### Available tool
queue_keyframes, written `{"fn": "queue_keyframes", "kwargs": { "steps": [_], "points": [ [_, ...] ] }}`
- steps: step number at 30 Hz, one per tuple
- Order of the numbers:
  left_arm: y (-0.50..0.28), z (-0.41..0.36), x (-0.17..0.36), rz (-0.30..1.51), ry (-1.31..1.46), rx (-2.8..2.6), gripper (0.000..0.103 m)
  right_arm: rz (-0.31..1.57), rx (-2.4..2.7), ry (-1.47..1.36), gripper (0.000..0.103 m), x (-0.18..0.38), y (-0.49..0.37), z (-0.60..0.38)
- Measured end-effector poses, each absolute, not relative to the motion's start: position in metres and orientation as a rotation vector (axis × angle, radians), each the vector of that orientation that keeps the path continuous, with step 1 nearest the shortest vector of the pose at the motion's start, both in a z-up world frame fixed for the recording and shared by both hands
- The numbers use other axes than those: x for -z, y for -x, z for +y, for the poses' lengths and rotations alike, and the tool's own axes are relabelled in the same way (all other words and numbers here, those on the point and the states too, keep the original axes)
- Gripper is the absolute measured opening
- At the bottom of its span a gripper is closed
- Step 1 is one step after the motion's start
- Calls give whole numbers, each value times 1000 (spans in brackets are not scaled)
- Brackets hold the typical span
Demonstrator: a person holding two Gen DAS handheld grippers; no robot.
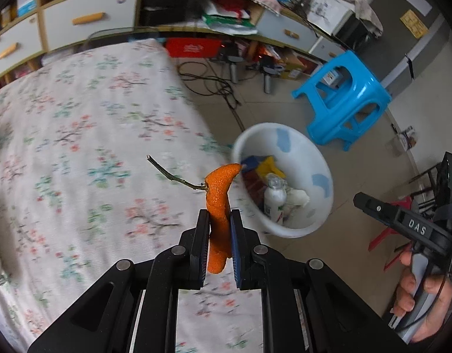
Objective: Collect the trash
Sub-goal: 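Carry the bottle over the wastebasket and open the right tool while the left tool carries the peel, then open the left tool over the wastebasket to drop the orange peel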
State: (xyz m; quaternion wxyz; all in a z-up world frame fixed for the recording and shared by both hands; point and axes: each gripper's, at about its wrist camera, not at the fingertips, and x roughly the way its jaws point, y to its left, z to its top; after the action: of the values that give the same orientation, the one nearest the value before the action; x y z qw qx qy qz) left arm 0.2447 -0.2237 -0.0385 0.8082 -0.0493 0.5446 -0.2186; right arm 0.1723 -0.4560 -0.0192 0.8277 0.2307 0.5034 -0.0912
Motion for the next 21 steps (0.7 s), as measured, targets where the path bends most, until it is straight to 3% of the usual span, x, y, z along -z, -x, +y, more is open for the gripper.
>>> {"fn": "queue_keyframes", "kwargs": {
  "steps": [13, 15, 17, 19, 21],
  "points": [
    [-252, -289, 45, 1174, 89, 566, 15, 1074, 243, -516, 54, 25, -147, -494],
    [-253, -293, 44, 1171, 86, 586, 17, 1069, 248, -520, 58, 24, -145, -497],
    [-255, -295, 42, 1170, 79, 583, 26, 1064, 250, -524, 60, 23, -144, -500],
    [-255, -293, 39, 1162, 80, 571, 60, 1060, 253, -529, 61, 22, -144, -501],
    [-254, -289, 35, 1137, 70, 549, 75, 1054, 256, -536, 68, 20, -143, -502]
  ]
}}
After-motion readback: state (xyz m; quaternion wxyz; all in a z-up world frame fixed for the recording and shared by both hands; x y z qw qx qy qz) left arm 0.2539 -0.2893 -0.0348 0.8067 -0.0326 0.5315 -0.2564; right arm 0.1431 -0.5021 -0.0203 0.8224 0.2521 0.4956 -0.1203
